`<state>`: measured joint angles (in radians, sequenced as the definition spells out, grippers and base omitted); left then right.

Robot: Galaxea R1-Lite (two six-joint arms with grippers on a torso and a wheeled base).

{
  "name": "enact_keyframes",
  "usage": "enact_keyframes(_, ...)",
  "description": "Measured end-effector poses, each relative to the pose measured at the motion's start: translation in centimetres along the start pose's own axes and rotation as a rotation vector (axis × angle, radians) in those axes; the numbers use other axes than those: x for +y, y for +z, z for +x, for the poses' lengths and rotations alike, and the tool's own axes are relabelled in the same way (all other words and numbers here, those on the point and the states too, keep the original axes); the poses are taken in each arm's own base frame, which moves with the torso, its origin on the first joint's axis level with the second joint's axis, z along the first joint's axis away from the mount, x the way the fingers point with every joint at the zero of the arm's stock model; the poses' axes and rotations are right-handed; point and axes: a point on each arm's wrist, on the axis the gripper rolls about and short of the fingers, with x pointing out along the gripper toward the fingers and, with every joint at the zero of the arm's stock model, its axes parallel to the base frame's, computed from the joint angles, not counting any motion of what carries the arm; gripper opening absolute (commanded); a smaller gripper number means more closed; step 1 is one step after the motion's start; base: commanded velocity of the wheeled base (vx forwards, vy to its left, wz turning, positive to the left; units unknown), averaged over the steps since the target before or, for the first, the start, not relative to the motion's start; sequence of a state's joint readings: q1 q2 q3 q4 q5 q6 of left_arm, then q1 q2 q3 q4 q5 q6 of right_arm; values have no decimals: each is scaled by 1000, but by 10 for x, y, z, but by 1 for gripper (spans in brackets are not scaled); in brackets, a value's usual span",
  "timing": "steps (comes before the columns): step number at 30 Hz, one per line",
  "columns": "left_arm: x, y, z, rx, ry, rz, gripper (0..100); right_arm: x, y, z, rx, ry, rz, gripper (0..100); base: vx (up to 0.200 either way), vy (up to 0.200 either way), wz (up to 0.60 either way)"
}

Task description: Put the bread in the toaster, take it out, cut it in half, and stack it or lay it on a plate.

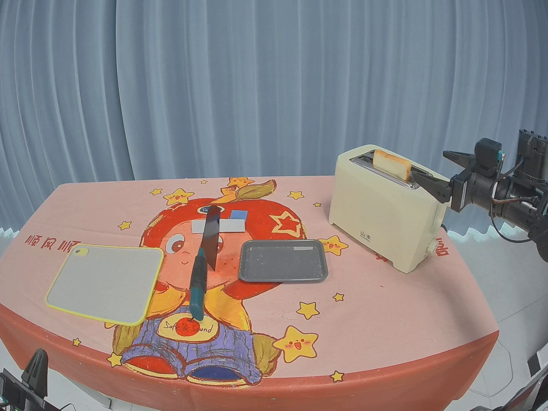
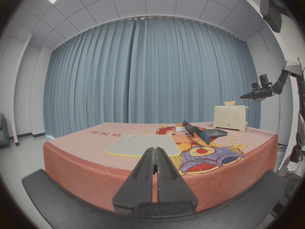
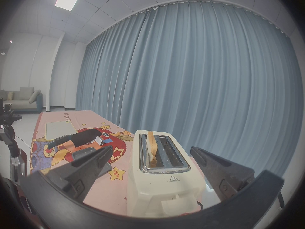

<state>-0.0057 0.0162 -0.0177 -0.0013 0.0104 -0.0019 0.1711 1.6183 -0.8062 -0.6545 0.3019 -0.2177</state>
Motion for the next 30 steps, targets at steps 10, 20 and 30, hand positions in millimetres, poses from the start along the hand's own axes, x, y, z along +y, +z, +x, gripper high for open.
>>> enact_keyframes(10, 0, 0, 0, 0, 0, 0, 0, 11, -5, -31, 10, -15, 91, 100, 0, 0, 0)
enact_keyframes(20, 0, 0, 0, 0, -1, 0, 0, 27, -28, -57, 75, -40, 121, 100, 0, 0, 0)
enact_keyframes(30, 0, 0, 0, 0, 0, 0, 0, 39, -30, -81, 50, -28, 309, 100, 0, 0, 0)
